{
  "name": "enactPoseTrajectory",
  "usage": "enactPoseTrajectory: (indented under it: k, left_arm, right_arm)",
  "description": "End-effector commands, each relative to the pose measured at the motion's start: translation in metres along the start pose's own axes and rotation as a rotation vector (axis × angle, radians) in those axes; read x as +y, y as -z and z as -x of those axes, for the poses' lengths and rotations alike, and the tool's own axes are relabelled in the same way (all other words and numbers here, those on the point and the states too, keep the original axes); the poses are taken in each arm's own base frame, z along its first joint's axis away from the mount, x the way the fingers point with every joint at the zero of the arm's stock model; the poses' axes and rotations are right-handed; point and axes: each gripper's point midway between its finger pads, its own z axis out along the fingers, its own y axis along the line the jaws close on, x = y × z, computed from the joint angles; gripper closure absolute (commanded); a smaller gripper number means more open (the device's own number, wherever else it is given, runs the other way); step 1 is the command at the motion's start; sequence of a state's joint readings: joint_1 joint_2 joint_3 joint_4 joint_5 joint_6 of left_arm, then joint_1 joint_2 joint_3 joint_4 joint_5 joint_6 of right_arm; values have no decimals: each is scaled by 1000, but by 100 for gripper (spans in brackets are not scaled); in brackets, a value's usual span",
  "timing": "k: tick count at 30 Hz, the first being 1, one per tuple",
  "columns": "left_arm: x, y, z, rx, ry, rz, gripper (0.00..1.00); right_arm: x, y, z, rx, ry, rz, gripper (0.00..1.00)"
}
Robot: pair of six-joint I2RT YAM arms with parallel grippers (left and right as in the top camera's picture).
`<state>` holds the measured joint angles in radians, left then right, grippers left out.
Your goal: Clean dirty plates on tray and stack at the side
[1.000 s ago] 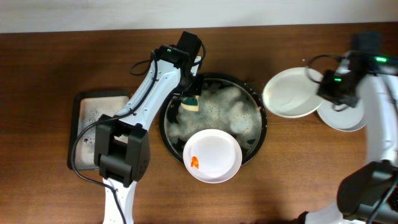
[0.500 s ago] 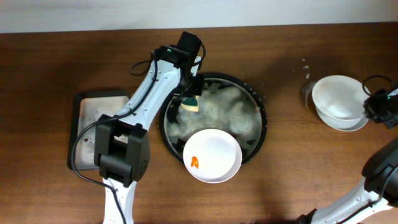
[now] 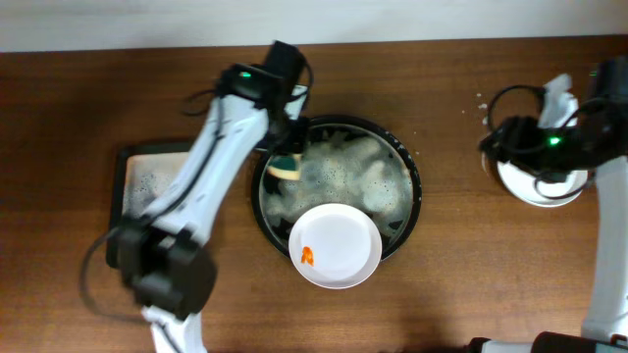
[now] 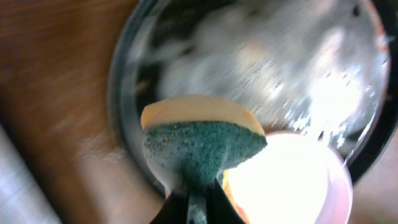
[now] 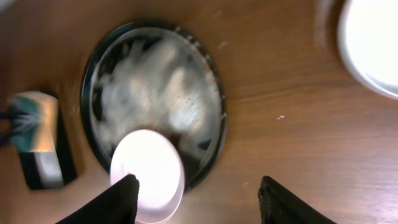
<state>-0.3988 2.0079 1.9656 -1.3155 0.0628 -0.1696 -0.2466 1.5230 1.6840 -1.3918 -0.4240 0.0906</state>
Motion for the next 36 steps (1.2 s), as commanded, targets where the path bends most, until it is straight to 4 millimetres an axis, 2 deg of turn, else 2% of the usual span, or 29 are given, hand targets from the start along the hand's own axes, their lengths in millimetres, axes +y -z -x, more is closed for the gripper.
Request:
enactPoseTrajectory:
  k: [1,2,3,5,6,7,8,9,10,12,15,21,23,25,26,28,29,31,34,36]
  left_arm:
    - [93,98,-20,-151,151,293,93]
    - [111,107,-27,-152,194,329,93]
    - [139,116,-36,-145,279,341,93]
    - [169,114,-46,-121,368,332,93]
    - [190,103,-55,-89,393,311,94]
    - [198,93,-60,-70,396,278,93]
    - [208,69,-71,-35,421,204,94]
    - [216,55,-81,-9,454,189,94]
    - [231,32,-95,20,496,193,94]
    - [256,-15,-120,29,568,201,94]
    - [274,-65,-136,-31,562,222,94]
    - [276,-129,-154,-154,494,258,89]
    - [274,-144,-163,-171,493,262,82]
    - [268,-144,-159,-175,505,220,81]
    - [250,-137,-145,-187,496,98,79]
    - [229,-118,-122,-203,501,-71,79]
    - [229,-97,-109,-196,583,-131,79]
    - [234,-71,-94,-205,612,-170,80]
    - [239,-53,-85,-214,596,-163,80]
    - [243,-52,-88,-200,570,-129,80]
  right_arm:
    - [39,-24,-24,109,177,28,41]
    - [42,-35,-34,150,207,6,43]
    - [49,-53,-52,220,255,-9,44]
    - [56,-85,-84,329,296,-9,49]
    - [52,-106,-103,382,292,-17,50]
    - [49,-118,-114,406,289,-22,52]
    - [43,-134,-128,432,296,-25,53]
    - [39,-140,-134,440,288,-28,53]
    - [35,-147,-139,446,271,-31,53]
    - [34,-148,-139,443,273,-29,53]
    - [35,-149,-137,433,284,-24,53]
    - [37,-151,-134,421,284,-20,53]
    - [37,-151,-134,421,279,-17,53]
    - [38,-151,-134,423,279,-14,53]
    - [38,-151,-134,423,279,-14,53]
    - [38,-151,-134,423,278,-14,54]
    - [38,-151,-134,423,278,-14,54]
    - [38,-151,-134,423,278,-14,54]
    - [38,-151,-134,423,275,-14,54]
    - [38,-151,-135,423,275,-15,54]
